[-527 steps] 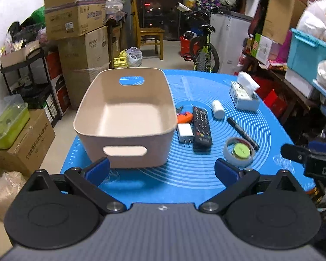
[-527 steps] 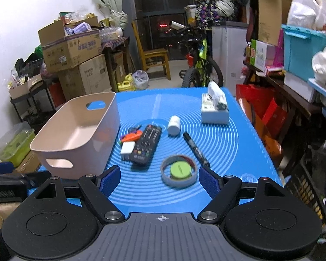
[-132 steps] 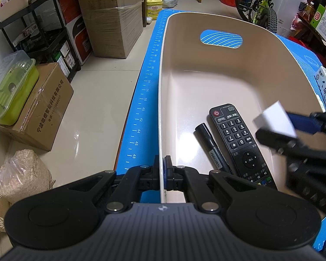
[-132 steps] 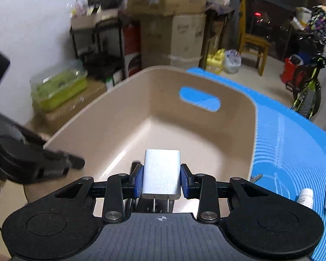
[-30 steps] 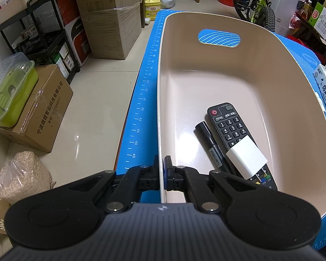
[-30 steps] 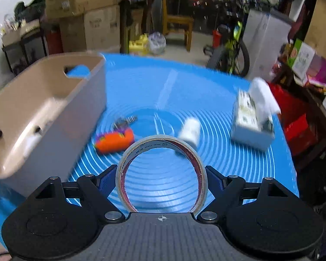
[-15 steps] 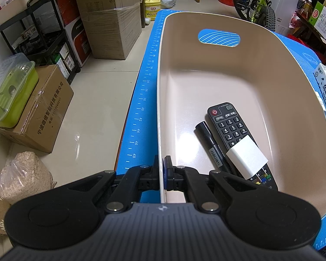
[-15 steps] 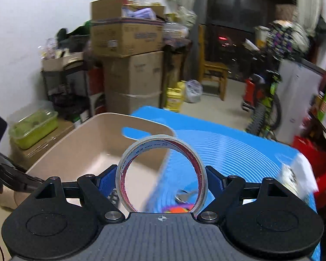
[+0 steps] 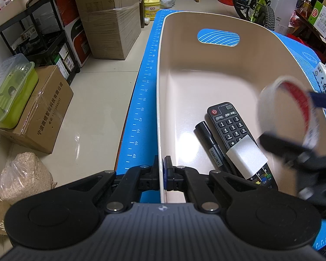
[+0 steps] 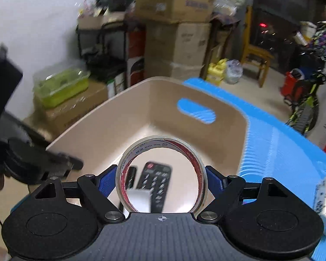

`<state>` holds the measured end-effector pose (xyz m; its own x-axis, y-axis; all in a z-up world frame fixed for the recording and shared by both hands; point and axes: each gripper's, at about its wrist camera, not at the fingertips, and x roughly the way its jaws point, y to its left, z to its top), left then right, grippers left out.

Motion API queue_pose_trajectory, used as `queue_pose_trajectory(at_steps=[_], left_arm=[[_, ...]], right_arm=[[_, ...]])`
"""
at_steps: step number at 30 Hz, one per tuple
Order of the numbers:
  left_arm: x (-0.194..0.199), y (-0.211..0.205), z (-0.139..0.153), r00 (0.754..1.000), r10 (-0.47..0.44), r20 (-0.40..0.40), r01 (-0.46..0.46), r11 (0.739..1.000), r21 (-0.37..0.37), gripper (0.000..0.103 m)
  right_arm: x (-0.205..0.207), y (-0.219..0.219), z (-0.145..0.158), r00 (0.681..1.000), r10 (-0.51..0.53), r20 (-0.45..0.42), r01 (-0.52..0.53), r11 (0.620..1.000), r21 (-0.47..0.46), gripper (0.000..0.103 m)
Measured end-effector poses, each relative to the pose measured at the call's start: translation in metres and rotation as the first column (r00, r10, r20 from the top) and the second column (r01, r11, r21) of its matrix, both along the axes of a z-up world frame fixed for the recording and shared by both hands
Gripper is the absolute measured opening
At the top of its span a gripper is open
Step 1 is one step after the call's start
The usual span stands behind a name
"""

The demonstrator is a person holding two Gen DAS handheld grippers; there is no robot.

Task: Organize rigid objects
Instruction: 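Grasp the clear tape roll with the right tool and drop it into the basket, then move the right tool to the green round tin and grasp it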

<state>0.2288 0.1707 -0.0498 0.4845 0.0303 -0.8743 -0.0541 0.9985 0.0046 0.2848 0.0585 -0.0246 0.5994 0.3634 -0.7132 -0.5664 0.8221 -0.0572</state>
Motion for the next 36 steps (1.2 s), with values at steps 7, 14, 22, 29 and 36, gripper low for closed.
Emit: queue_pose_trajectory(at_steps=[7,14,22,29,36], left_arm=[[0.000,0.000,0.000,1.000,0.000,0.000,0.000,1.000,0.000,0.004],[0.000,0.000,0.000,1.000,0.000,0.000,0.000,1.000,0.000,0.004],[0.000,-0.001,0.000,1.000,0.000,0.000,0.000,1.000,0.000,0.004],[0.000,-0.001,0.000,1.000,0.000,0.000,0.000,1.000,0.001,0.004],[0.000,-0.001,0.000,1.000,0.000,0.000,0.000,1.000,0.001,0.004]], right_arm=[[0.008,0.022,-0.027,0.992,0.031,-0.120,-0.038,0.997,-0.061,0.084],[0.008,0.029,-0.037,0.981,0.039,-0.188,-0.063,0.990,-0.124,0.084],[0.001,0.017,-0.027,0.990,0.012,-0.144,-0.023,0.997,-0.074,0.098],[-0.004,-0.012,0.004,0.997,-0.039,-0.072,0.039,0.999,-0.003,0.098],[-0.010,-0.061,0.023,0.989,-0.150,-0.014,0.151,0.987,0.047,0.098]])
